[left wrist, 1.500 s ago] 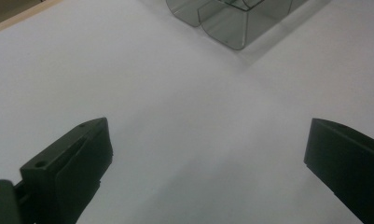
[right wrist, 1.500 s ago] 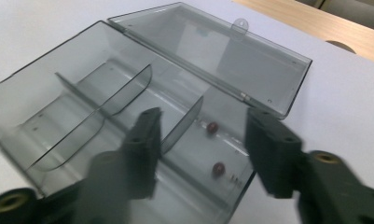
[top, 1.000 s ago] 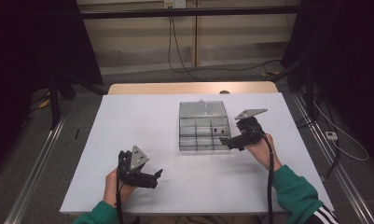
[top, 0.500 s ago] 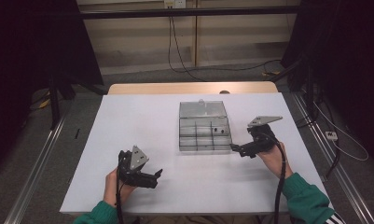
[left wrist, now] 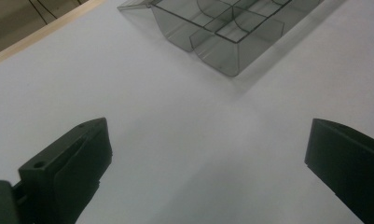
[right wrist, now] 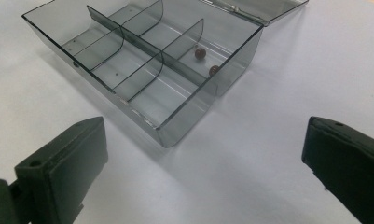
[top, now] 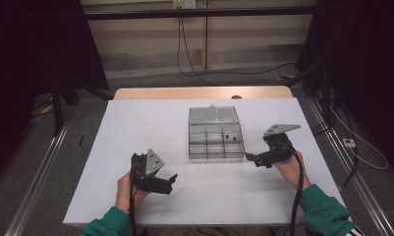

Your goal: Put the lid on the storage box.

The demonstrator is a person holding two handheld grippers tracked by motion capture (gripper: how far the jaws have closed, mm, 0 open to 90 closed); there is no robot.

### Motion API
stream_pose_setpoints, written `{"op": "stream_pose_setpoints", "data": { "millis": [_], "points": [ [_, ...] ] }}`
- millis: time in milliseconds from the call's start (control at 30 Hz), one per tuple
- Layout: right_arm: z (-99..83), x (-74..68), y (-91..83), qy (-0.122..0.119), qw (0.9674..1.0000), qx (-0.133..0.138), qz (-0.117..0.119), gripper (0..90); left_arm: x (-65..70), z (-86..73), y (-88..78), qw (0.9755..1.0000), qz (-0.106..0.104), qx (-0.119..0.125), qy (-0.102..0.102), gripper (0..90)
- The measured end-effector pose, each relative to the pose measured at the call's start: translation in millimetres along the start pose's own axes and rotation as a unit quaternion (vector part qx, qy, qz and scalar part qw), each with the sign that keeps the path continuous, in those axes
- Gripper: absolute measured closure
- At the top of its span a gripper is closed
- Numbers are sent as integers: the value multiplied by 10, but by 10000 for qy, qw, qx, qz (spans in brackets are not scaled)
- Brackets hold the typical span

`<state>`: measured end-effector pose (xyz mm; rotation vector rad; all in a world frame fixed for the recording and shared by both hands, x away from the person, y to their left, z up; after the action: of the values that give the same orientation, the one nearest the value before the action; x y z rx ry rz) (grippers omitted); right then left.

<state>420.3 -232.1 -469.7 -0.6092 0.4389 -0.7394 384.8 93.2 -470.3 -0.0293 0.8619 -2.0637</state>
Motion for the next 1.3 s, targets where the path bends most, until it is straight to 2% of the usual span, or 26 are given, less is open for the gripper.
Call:
{"op": "stream_pose_setpoints", "data": {
  "millis": [133,200,300,367,800,1067,1300],
  "points": [
    [-5,9,7,13,10000,-19,-7,3,3,77,49,10000,-29,61,-38,1],
    [-6,20,7,30,10000,-22,-16,3,9,131,79,9997,-94,104,-190,1],
    [-5,39,-6,50,10000,-2,-29,3,13,212,137,9995,-110,104,-264,1],
    [-3,51,-14,68,10000,11,-39,2,14,266,189,9996,-54,109,-240,1],
    [0,97,-3,127,9999,-4,-55,1,100,562,479,9995,-208,42,-251,2],
    [13,156,20,176,9998,12,-104,2,127,783,732,9986,-353,-145,-357,27],
    [23,185,23,243,9996,64,-150,2,256,911,987,9974,-492,-344,-387,100]
  ]
}}
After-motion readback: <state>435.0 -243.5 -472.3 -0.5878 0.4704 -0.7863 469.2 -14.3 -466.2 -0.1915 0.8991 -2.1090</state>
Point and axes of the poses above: each handheld gripper's, and its own axes: y roughly forward along the jaws, z roughly out of its top, x roughly to its right, the point moved 8 cm from there along y, roughly forward along the jaws, and after that the axes turned 8 degrees about z, right-handed, at the moved point
